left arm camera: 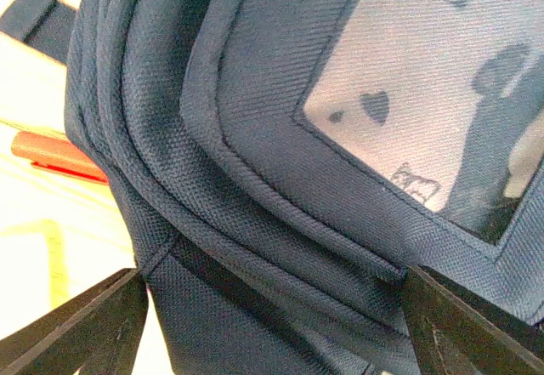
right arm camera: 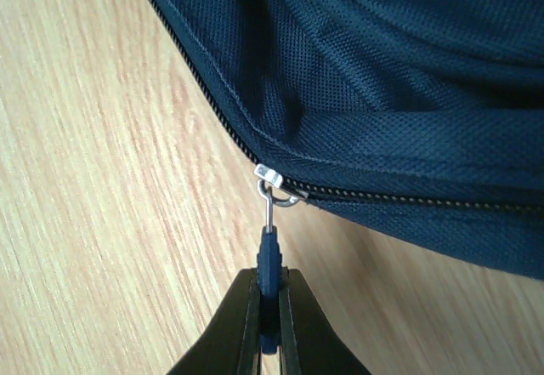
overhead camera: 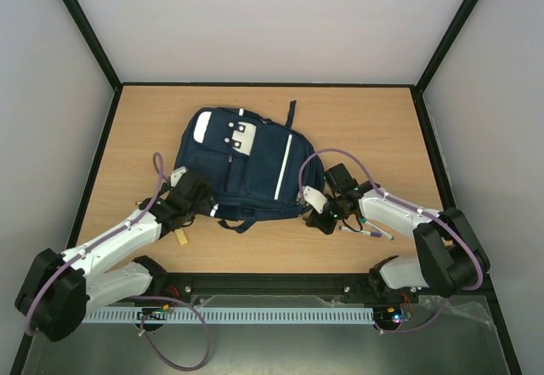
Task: Pack the student bag
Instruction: Zip the student bag at the center of the board.
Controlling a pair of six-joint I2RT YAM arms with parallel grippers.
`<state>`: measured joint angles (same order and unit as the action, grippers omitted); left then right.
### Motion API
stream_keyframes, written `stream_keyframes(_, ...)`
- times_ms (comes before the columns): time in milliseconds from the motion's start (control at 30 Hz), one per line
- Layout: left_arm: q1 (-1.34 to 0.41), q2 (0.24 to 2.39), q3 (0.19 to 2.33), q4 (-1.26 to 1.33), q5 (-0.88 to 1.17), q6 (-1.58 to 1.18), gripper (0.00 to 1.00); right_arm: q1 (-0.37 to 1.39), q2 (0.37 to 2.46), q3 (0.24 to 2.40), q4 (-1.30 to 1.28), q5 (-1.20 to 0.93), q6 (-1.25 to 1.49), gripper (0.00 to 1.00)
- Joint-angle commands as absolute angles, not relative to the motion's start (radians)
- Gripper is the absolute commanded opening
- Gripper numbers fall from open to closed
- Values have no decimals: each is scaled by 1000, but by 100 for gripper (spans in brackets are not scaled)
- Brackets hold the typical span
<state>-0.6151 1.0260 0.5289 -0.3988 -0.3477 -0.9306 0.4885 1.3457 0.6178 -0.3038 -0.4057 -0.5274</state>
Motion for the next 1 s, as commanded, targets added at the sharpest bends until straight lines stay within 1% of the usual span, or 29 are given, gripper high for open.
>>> stream_keyframes(0, -514, 1107, 511, -224, -158, -885, 84, 517, 1344, 595, -372, -416, -544, 1)
stream_keyframes(100, -501, 1212, 573, -139, -165, -828, 83, 517, 1332, 600, -390, -445, -547, 1)
stream_keyframes(267, -485, 1437, 779, -72, -201, -716, 82, 517, 1314, 590, -412, -460, -565, 1)
stream_keyframes(400, -479, 1594, 949, -93, -185, -654, 77, 517, 1332, 605, -407, -470, -547, 1)
stream_keyframes(467, -495, 1567, 933, -67, -176, -644, 73, 515, 1344, 615, -408, -473, -537, 1)
stream_keyframes(567, -557, 1465, 876, -56, -238, -602, 73, 508, 1348, 621, -398, -457, -523, 1)
stream_keyframes(633, -619, 1403, 850, -63, -275, -518, 73, 493, 1349, 621, -381, -428, -510, 1)
stream_keyframes(733, -722, 1329, 798, -46, -275, -355, 73, 448, 1358, 635, -378, -403, -486, 1)
stream_keyframes(867, -859, 1282, 721, 14, -153, -168, 71, 381, 1358, 672, -444, -443, -500, 1)
stream_keyframes(967, -962, 1277, 679, 82, -118, -63, 68, 377, 1329, 665, -461, -459, -515, 1)
